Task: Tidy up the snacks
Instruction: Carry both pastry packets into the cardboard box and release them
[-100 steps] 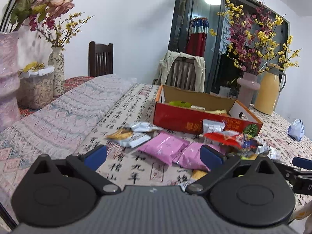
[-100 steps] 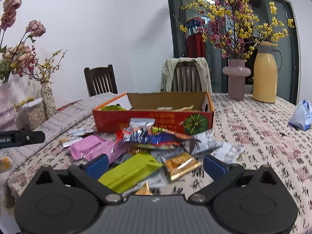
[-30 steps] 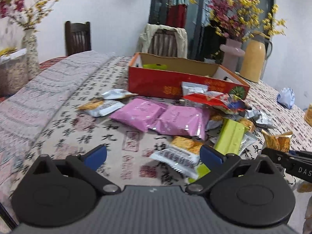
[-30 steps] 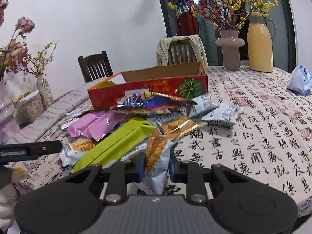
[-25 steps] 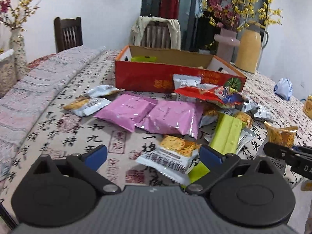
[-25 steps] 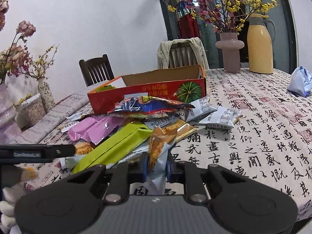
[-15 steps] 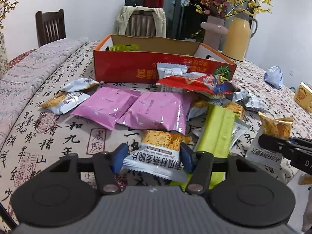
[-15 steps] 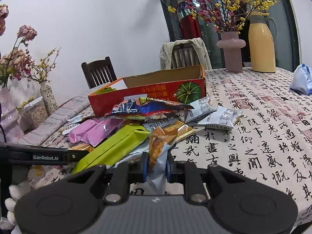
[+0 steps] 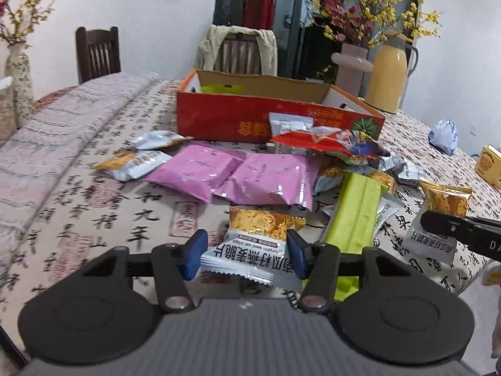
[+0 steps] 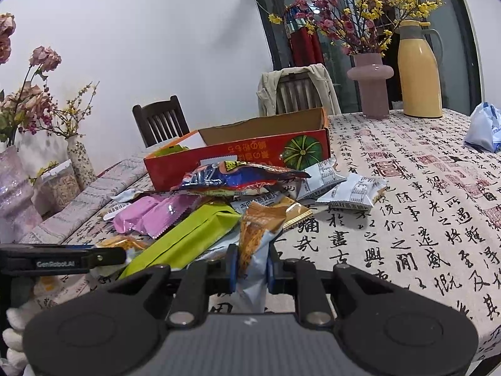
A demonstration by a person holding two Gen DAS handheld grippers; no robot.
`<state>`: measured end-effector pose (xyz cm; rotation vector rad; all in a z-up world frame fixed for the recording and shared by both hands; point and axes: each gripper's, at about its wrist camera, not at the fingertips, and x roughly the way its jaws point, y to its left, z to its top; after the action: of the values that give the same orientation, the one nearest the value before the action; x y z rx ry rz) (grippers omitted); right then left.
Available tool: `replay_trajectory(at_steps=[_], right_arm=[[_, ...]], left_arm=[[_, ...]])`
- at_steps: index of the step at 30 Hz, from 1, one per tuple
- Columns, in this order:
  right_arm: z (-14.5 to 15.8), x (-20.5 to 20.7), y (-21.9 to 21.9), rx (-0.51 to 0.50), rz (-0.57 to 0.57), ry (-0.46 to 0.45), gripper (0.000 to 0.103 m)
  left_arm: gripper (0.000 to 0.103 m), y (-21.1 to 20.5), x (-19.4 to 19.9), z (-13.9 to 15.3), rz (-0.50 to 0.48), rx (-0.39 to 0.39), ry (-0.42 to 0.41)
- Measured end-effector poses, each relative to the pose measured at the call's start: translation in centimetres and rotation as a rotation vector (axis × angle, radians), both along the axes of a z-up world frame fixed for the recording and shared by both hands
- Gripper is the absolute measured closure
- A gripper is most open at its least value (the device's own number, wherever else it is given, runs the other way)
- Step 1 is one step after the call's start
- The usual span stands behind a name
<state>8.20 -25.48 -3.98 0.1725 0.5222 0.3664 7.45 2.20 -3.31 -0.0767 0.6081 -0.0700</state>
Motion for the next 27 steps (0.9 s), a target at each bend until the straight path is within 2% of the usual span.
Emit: replay_trajectory(at_steps=[7,13,19,27], right_arm=[[0.8,-0.4,-0.1,-0.004,-0.001,-0.030,0.086],[2.4,0.2,-0.4,-0.023,-0.018,-0.089,0.086],[4.6,2.3,-0.6,-0.039,-0.034,-0.155,0.086],[7.4,7.5,0.0,-0.047,-0.048,-0.223,0.086]], left_arm=[[0.048,1.2,-1.9,1.8,0.042,-0.005,-0.076],[0.048,1.0,-1.4,4.5,0.074,-0.015,-0.171],[0.048,0.6,1.3,7.0,0.092,-0.016,-0.230],[0.048,-0.5,6.7,10.1,0.109,-0.003,-0.283]])
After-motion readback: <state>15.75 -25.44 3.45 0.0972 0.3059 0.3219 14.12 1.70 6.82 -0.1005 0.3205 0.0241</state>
